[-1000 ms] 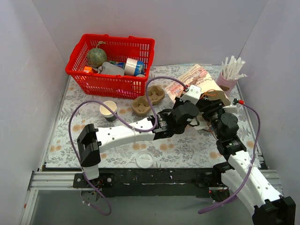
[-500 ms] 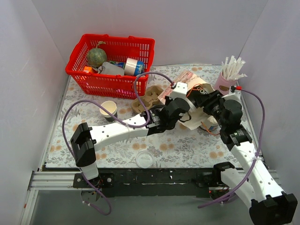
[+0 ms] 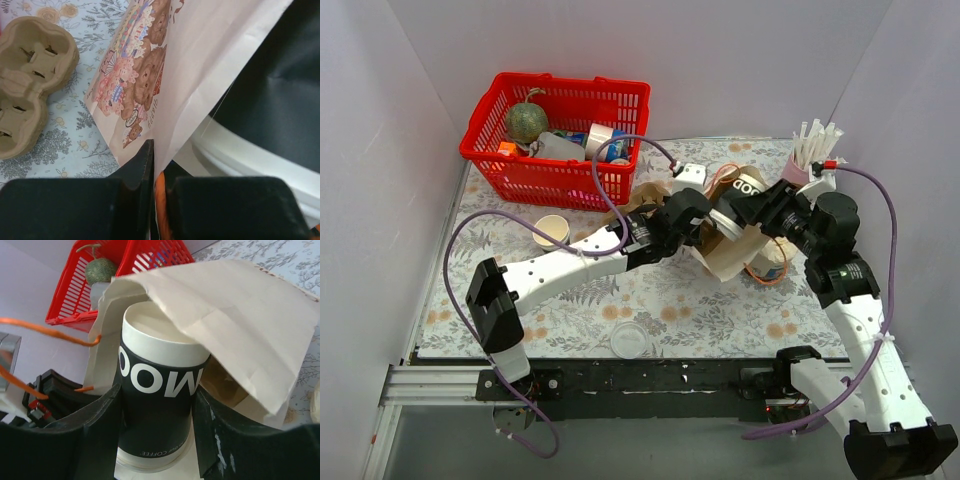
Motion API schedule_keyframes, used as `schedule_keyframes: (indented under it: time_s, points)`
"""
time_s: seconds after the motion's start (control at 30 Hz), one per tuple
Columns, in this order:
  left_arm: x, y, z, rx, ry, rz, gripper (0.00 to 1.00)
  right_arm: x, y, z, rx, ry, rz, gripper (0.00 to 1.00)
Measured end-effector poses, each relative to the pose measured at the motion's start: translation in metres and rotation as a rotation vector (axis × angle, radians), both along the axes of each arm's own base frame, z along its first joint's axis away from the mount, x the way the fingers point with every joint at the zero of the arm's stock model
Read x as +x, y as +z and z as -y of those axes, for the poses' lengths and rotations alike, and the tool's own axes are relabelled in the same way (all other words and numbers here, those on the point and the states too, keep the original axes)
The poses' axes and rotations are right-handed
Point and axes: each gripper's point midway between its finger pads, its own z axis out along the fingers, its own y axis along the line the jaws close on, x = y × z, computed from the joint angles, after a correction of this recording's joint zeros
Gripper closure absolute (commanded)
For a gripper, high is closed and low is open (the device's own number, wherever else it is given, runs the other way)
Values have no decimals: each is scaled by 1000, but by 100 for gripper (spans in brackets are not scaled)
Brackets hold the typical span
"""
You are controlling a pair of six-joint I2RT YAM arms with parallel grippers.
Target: Pack the takeout coffee
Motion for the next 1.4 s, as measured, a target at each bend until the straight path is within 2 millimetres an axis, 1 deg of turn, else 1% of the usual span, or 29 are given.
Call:
schedule_keyframes:
  time_s: [0.07,0.13,0.23,0.27,0.33,0.4,0.5,0.57,0.6,0.7,0.73,0.8,0.83,0.97,1.07,1.17,1.27,1.3,1.4]
  points:
    - [-1,6,1,-22,-6,-25,100,-5,3,-3,3,30,-2,64]
    - [-1,9,2,-46,-16,-53,100,-10,2,-6,5,57,-22,64]
    - [1,7,-1,-69,-22,-105,100,-17,1,-9,9,85,-44,64]
    - [3,5,-4,-68,-18,-118,92,-20,2,-9,10,89,-47,64]
    - [4,2,-8,-66,-18,-140,88,-24,7,-8,11,91,-40,63]
    - [7,1,-10,-73,-18,-153,79,-27,13,-7,13,88,-23,64]
    - [5,-1,-9,-73,-35,-164,54,-29,17,-5,10,81,-6,63]
    - [1,-2,-7,-76,-61,-171,44,-28,17,-3,6,71,-6,63]
    - [-2,-2,-5,-81,-83,-175,36,-26,16,-1,4,64,-7,64]
    - [-9,0,-4,-90,-131,-178,24,-22,14,2,0,49,-14,63]
    - [-11,3,-5,-93,-143,-173,19,-21,13,3,-3,44,-17,63]
    - [-14,10,-5,-103,-161,-159,14,-16,13,6,-7,34,-23,63]
    - [-15,15,-6,-114,-172,-147,9,-14,13,7,-7,30,-26,63]
    - [-20,38,-12,-143,-206,-94,2,-9,11,11,-2,22,-40,63]
    - [-23,57,-15,-174,-227,-51,2,-3,10,14,14,23,-51,63]
    - [-28,74,-15,-204,-262,-15,2,8,9,16,39,24,-70,63]
    - [-32,86,-11,-234,-313,25,2,19,13,21,86,21,-75,63]
    - [-33,90,-9,-246,-332,41,2,24,16,23,116,21,-74,63]
    - [-35,103,1,-286,-390,88,2,31,26,23,199,42,-70,62]
